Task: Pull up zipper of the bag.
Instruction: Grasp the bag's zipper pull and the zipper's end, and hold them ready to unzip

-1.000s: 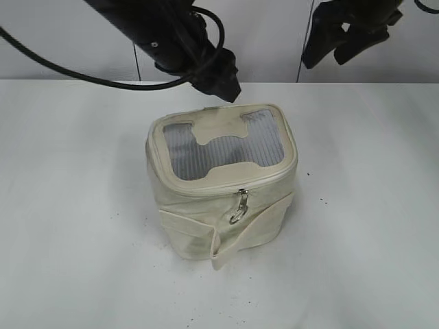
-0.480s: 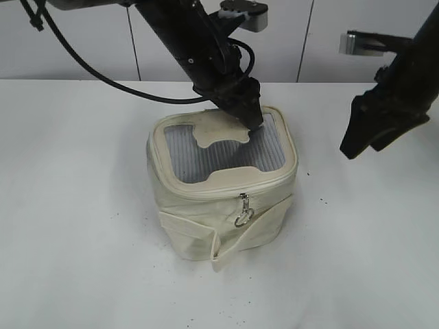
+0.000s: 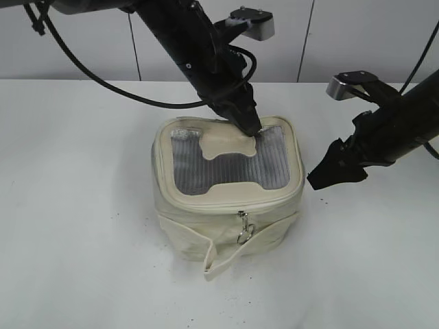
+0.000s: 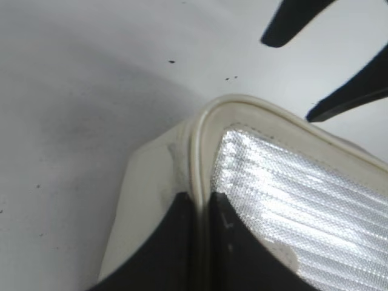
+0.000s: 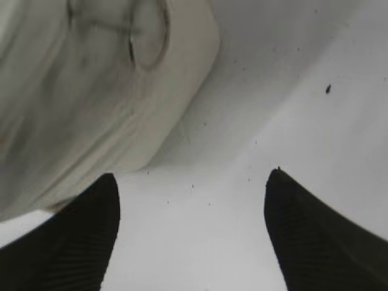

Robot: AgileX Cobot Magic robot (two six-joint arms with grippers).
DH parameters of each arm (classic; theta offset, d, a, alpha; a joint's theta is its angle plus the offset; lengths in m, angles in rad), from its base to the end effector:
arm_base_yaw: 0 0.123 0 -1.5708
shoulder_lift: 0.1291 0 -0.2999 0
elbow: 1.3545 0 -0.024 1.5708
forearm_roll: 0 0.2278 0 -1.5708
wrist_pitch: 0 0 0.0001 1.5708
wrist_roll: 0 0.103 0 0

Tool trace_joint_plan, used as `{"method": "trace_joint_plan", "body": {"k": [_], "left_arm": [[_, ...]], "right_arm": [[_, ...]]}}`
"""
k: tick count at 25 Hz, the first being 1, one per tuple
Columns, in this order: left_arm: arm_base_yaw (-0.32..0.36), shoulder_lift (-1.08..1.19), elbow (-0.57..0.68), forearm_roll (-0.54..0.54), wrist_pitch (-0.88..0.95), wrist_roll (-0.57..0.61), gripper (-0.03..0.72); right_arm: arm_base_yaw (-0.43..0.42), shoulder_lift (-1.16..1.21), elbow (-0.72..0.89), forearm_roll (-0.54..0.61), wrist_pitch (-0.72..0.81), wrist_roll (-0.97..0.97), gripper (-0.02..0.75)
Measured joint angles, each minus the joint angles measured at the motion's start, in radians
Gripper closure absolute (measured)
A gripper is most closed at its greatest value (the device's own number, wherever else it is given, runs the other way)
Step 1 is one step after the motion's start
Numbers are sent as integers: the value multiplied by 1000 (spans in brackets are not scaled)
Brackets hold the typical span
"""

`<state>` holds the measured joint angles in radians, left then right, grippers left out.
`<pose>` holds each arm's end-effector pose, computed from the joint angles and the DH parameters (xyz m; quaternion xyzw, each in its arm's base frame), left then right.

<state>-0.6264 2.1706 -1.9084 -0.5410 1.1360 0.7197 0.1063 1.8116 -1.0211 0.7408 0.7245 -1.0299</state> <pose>0.3420 -0.3069 0.2442 0.5329 0.7971 -0.2488 0.1366 0.3171 0.0802 0.1853 -0.2868 0.9200 0.2019 0.1749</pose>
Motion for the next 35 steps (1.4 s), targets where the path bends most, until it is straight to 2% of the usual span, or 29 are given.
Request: {"method": "trace_joint_plan", "body": {"k": [3, 8, 15, 24, 27, 30, 32, 35], "left_arm": [[0, 1, 0, -40, 23, 46, 643], [-1, 1, 0, -48, 28, 63, 643], [-1, 1, 0, -48, 28, 66, 643], [-1, 1, 0, -48, 29, 66, 643], [1, 1, 0, -48, 30, 66, 643], [1, 1, 0, -48, 30, 66, 643], [1, 1, 0, -48, 30, 66, 645], [1, 1, 0, -48, 30, 44, 645]], "right_arm": [[0, -1, 4, 65, -23, -86, 185], [0, -1, 6, 116, -25, -150, 188], [1, 5, 6, 219, -15, -283, 269], [1, 71, 7, 355, -7, -460, 307], [0, 85, 7, 420, -4, -536, 377], [0, 87, 7, 446, 1, -564, 522], [0, 88, 7, 453, 18, -567, 652], [0, 91, 6, 456, 44, -559, 742]]}}
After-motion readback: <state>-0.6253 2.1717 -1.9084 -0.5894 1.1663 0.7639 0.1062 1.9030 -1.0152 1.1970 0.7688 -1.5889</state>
